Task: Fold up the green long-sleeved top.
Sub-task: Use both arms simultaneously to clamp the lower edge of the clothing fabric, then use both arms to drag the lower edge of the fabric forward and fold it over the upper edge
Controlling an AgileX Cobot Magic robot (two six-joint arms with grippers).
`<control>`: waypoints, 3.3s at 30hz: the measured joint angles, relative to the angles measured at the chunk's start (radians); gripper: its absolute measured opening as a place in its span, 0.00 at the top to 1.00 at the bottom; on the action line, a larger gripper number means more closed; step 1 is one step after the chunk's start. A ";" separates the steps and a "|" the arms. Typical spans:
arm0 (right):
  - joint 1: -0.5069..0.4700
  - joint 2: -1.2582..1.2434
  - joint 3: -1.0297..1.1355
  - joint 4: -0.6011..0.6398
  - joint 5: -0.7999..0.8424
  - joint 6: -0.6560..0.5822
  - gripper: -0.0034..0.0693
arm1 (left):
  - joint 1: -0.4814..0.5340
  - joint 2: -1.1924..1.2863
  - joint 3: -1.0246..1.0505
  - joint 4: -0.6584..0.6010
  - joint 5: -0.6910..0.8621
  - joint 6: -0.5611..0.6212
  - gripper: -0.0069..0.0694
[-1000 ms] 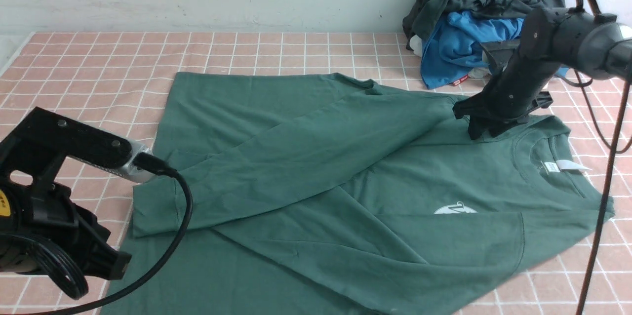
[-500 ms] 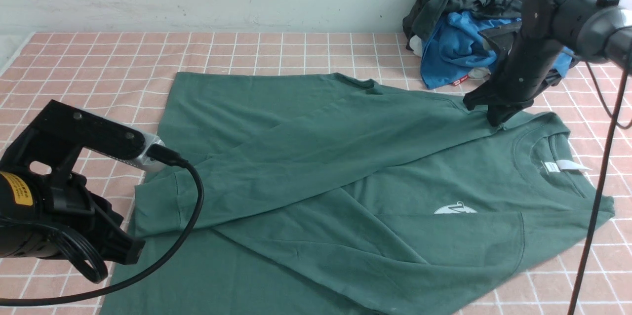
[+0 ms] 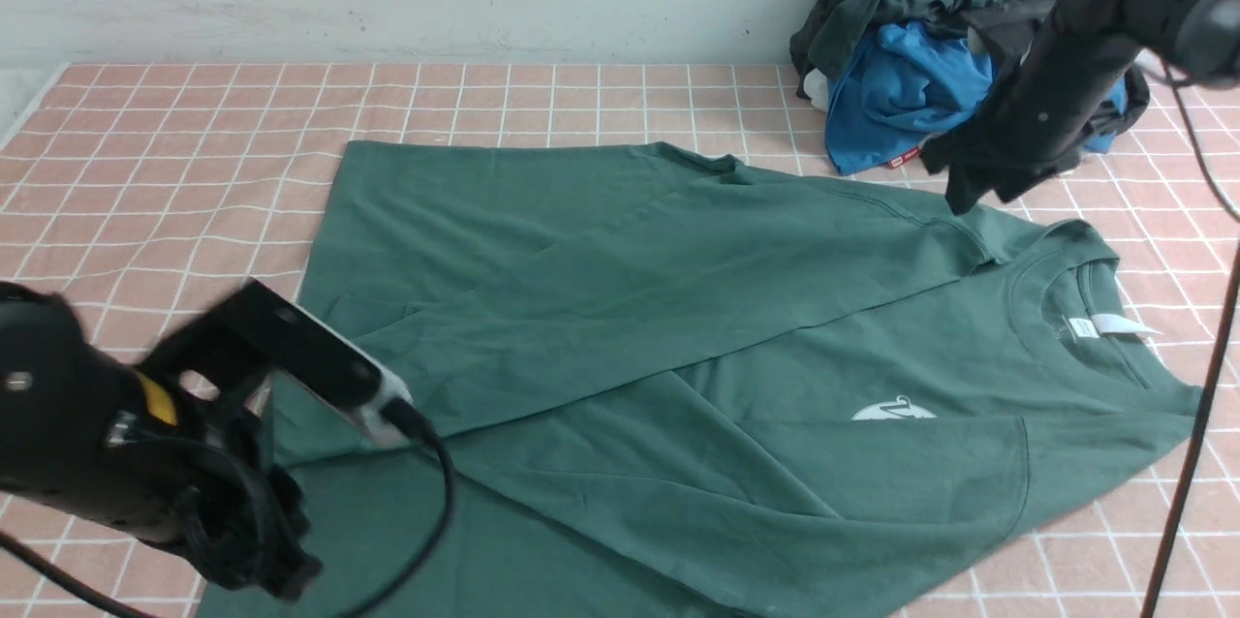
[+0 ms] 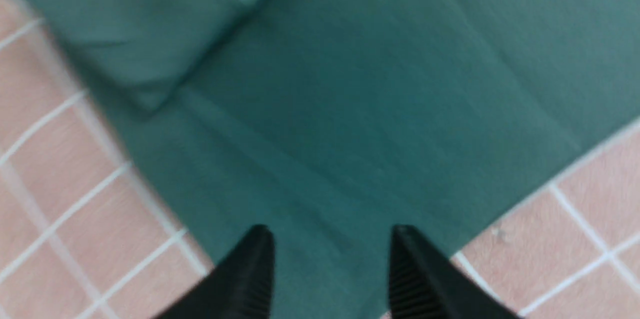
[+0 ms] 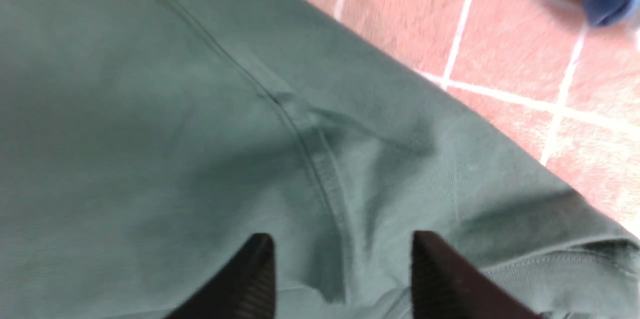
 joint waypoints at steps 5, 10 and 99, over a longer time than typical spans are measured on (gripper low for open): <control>0.003 -0.071 -0.002 0.083 0.012 0.022 0.33 | -0.062 0.179 -0.001 0.045 0.015 0.368 0.22; 0.017 -0.119 -0.002 0.176 0.019 -0.002 0.35 | -0.065 0.260 -0.002 0.127 0.063 0.501 0.18; 0.084 -0.298 0.586 -0.351 -0.645 -0.323 0.96 | 0.259 0.661 -1.003 0.073 0.133 -0.372 0.90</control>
